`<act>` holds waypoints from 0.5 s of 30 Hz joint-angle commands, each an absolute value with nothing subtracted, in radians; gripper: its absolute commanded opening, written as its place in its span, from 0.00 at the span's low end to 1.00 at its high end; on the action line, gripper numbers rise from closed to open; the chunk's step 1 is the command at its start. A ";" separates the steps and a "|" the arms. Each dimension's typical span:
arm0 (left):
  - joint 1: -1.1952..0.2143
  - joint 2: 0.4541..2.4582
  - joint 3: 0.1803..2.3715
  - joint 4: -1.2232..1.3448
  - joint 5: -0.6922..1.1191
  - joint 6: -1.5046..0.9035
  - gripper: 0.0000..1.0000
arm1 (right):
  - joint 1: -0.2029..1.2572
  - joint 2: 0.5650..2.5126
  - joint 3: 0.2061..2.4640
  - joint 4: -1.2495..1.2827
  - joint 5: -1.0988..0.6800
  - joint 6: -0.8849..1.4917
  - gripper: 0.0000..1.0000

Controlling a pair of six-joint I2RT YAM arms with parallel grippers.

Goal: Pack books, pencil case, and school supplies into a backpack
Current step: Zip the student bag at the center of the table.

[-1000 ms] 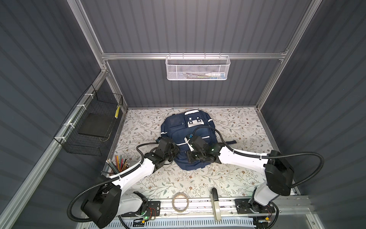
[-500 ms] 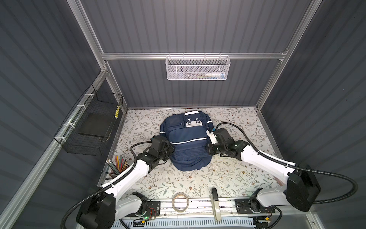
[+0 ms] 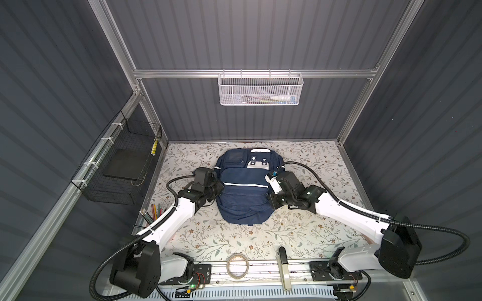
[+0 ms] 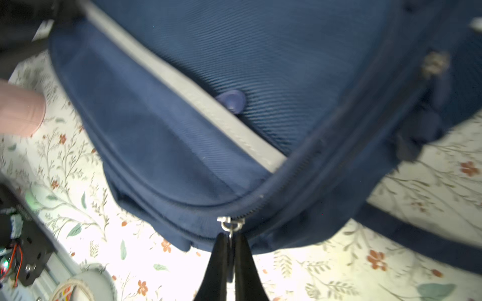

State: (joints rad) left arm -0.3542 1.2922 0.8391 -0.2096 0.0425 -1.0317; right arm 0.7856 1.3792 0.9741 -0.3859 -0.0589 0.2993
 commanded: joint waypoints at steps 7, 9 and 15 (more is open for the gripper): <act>-0.325 1.228 0.907 -0.216 0.000 -1.005 0.77 | 0.968 1.612 1.207 -0.333 -0.061 0.428 0.00; -0.325 1.167 0.864 -0.245 0.001 -1.057 0.78 | 0.972 1.673 1.258 -0.305 -0.102 0.455 0.00; -0.415 1.083 0.672 -0.107 0.061 -1.315 0.70 | 0.977 1.759 1.323 -0.279 -0.099 0.478 0.00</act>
State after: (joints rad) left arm -0.3767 1.0744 0.7197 -0.1223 0.0452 -1.1912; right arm 0.9779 1.7462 1.2938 -0.3065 -0.1059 0.4538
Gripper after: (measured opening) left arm 0.715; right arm 0.066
